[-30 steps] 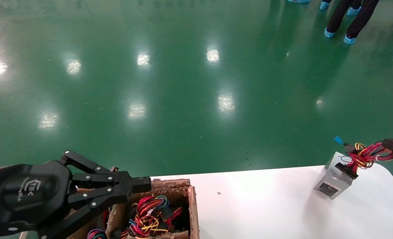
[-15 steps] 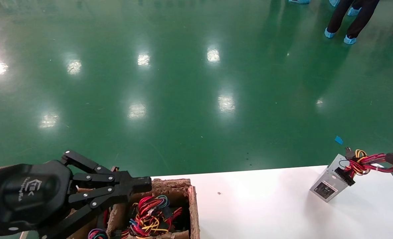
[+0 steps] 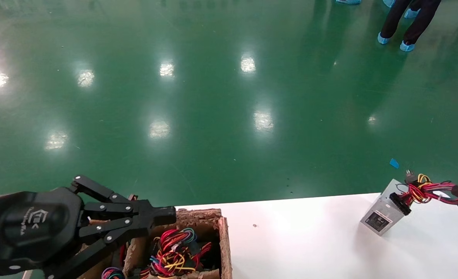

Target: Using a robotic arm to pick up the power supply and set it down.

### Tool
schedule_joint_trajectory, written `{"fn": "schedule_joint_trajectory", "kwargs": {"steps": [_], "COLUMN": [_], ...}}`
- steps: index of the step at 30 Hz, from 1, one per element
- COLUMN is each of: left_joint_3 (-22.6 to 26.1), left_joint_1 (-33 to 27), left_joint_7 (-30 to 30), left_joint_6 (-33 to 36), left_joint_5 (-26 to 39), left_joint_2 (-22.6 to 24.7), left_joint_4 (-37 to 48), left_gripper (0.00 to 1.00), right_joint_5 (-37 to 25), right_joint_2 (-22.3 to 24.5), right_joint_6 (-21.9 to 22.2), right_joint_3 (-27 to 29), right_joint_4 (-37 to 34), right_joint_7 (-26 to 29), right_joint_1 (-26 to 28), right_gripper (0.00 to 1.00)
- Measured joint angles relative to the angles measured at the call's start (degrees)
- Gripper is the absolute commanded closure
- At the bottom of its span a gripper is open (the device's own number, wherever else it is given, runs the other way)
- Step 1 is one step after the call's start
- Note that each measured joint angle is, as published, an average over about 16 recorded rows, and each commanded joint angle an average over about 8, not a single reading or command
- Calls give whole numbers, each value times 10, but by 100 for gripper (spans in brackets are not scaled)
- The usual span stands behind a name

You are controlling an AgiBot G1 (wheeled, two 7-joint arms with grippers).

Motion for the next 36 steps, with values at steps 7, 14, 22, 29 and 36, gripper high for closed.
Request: {"fn": "schedule_joint_trajectory", "kwargs": {"steps": [7, 14, 22, 29, 36], "left_joint_3": [0, 0, 1, 1, 1], "left_joint_1": [0, 0, 0, 0, 0], "left_joint_7": [0, 0, 0, 0, 1], "left_joint_6": [0, 0, 0, 0, 0], "left_joint_5": [0, 0, 0, -1, -1], "left_joint_2": [0, 0, 0, 0, 0], "left_joint_4": [0, 0, 0, 0, 0], "left_gripper": [100, 100, 100, 100, 100], "right_joint_5": [3, 7, 9, 11, 11], "right_joint_2": [8, 17, 29, 38, 41], "right_joint_6": [-8, -12, -14, -19, -26], "right_joint_3": [2, 5, 7, 8, 15], "right_joint_4": [-4, -6, 6, 32, 67], "right_joint_7": [4, 6, 0, -14, -21], "right_joint_1": [-12, -24, -26, -12, 2], "right_gripper": [0, 0, 0, 0, 0]}}
